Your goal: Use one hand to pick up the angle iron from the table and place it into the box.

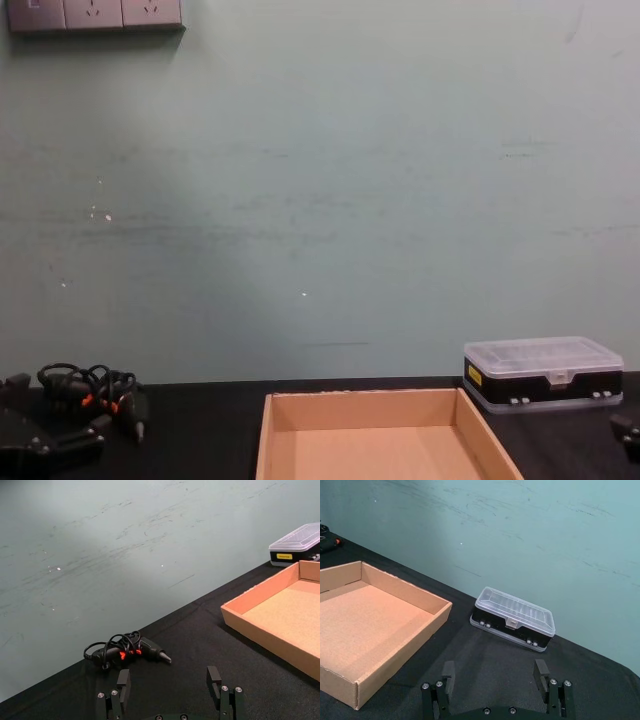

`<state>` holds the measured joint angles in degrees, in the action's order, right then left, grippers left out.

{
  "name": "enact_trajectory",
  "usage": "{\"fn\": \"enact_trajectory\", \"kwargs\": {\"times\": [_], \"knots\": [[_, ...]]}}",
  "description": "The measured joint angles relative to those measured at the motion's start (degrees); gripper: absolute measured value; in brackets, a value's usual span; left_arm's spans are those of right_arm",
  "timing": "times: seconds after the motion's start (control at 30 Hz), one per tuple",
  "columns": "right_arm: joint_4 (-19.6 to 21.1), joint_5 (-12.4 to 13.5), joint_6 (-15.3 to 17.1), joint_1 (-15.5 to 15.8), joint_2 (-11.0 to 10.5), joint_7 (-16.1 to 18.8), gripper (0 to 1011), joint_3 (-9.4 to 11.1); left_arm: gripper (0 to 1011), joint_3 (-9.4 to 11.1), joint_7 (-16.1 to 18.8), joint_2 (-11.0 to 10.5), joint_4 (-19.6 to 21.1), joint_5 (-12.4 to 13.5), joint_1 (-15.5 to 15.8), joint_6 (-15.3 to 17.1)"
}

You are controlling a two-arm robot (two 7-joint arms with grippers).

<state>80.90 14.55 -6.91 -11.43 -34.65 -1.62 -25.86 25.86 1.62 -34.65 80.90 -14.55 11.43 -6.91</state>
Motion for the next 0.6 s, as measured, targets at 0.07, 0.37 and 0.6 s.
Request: {"fn": "enact_trajectory", "kwargs": {"times": [0.07, 0.37, 0.6], "knots": [[0.00, 0.00, 0.00, 0.00, 0.00, 0.00, 1000, 0.00, 1000, 0.00, 0.00, 0.00, 0.00, 0.00, 0.00, 0.00], [0.00, 0.00, 0.00, 0.00, 0.00, 0.00, 1000, 0.00, 1000, 0.00, 0.00, 0.00, 0.00, 0.00, 0.00, 0.00], [0.00, 0.00, 0.00, 0.00, 0.00, 0.00, 1000, 0.00, 1000, 0.00, 0.00, 0.00, 0.00, 0.00, 0.00, 0.00]]}}
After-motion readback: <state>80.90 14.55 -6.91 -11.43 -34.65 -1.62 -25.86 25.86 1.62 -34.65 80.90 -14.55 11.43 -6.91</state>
